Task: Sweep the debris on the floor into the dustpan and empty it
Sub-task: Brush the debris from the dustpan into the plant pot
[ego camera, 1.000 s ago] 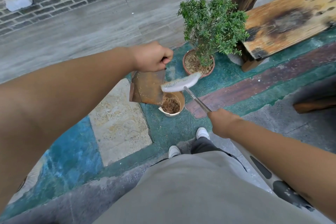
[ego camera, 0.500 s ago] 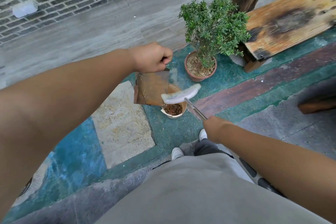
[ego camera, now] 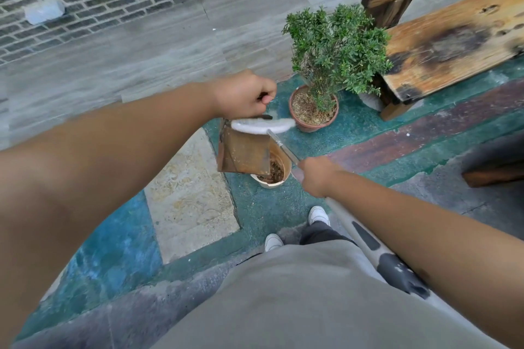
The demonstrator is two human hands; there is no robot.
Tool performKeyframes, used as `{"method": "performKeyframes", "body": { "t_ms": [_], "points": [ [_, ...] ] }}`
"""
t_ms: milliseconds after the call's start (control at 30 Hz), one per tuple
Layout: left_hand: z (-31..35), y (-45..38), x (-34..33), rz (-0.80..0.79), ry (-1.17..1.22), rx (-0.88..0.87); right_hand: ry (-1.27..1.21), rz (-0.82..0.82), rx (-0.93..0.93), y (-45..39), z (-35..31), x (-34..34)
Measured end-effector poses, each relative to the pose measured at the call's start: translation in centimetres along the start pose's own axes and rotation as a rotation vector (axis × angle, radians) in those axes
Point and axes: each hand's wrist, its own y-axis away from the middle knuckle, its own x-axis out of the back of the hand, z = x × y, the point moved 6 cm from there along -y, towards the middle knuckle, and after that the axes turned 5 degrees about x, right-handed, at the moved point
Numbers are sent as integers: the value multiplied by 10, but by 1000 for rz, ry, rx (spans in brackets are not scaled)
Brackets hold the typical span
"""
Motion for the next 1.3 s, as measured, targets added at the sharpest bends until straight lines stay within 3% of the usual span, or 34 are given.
{"method": "performKeyframes", "body": {
  "t_ms": [267, 467, 767, 933, 1300],
  "points": [
    [3, -4, -1, 33, -19, -14, 250, -111, 88, 14, -12, -21],
    [-16, 0, 10, 88, 34, 36, 175, -192, 45, 36, 15, -35],
    [-11, -1, 18, 105, 46, 33, 40, 22, 25, 3, 3, 13],
    [-5, -3, 23, 117, 61, 30, 188, -27, 58, -2, -18, -4],
    [-18, -8, 19, 74, 66, 102, 485, -187, 153, 36, 21, -28]
  ]
}}
